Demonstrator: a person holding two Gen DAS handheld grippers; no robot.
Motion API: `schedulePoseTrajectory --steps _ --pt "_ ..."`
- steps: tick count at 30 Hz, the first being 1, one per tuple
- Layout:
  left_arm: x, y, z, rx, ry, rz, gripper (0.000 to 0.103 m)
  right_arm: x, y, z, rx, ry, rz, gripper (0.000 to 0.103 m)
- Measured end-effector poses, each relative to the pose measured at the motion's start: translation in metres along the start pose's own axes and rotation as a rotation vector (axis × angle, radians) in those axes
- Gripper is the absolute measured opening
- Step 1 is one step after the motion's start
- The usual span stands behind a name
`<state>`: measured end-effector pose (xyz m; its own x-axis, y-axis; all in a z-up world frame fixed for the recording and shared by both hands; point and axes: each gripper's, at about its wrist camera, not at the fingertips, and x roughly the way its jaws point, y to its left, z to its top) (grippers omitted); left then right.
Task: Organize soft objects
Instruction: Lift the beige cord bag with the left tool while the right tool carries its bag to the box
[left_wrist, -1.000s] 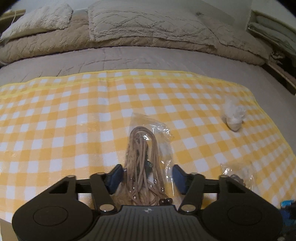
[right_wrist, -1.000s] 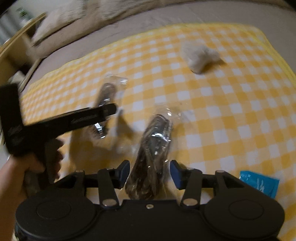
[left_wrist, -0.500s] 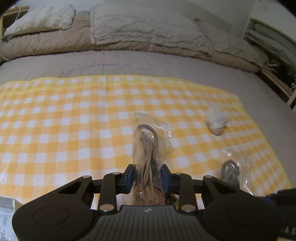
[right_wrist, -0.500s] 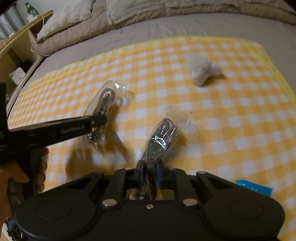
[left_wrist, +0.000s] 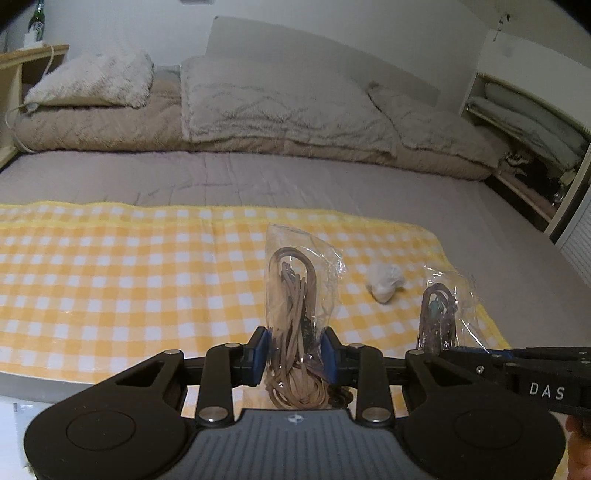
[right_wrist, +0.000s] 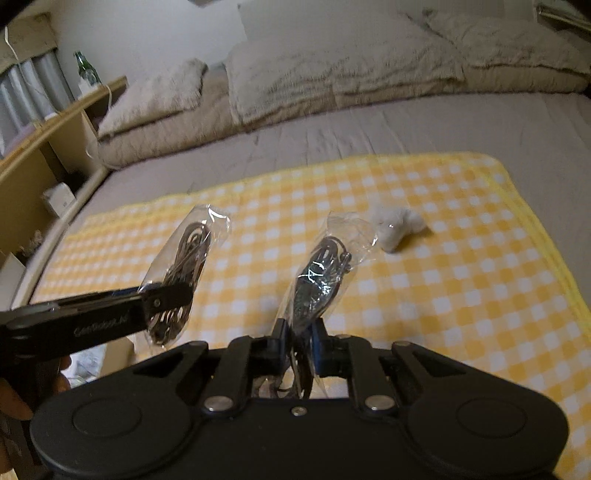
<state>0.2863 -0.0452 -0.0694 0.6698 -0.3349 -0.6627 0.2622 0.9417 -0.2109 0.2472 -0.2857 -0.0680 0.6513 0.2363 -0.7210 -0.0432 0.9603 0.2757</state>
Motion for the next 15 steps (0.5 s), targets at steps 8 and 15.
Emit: schedulePoseTrajectory --steps 8,15 --pt "-0.044 0.014 -0.004 -0.011 -0.028 0.013 0.033 -0.023 0.016 0.001 -0.005 -0.042 0.032 0.014" --pt "-0.080 0.045 -0.010 -0.018 -0.034 0.058 0.033 -0.027 0.036 -0.005 -0.023 -0.038 0.038 0.014"
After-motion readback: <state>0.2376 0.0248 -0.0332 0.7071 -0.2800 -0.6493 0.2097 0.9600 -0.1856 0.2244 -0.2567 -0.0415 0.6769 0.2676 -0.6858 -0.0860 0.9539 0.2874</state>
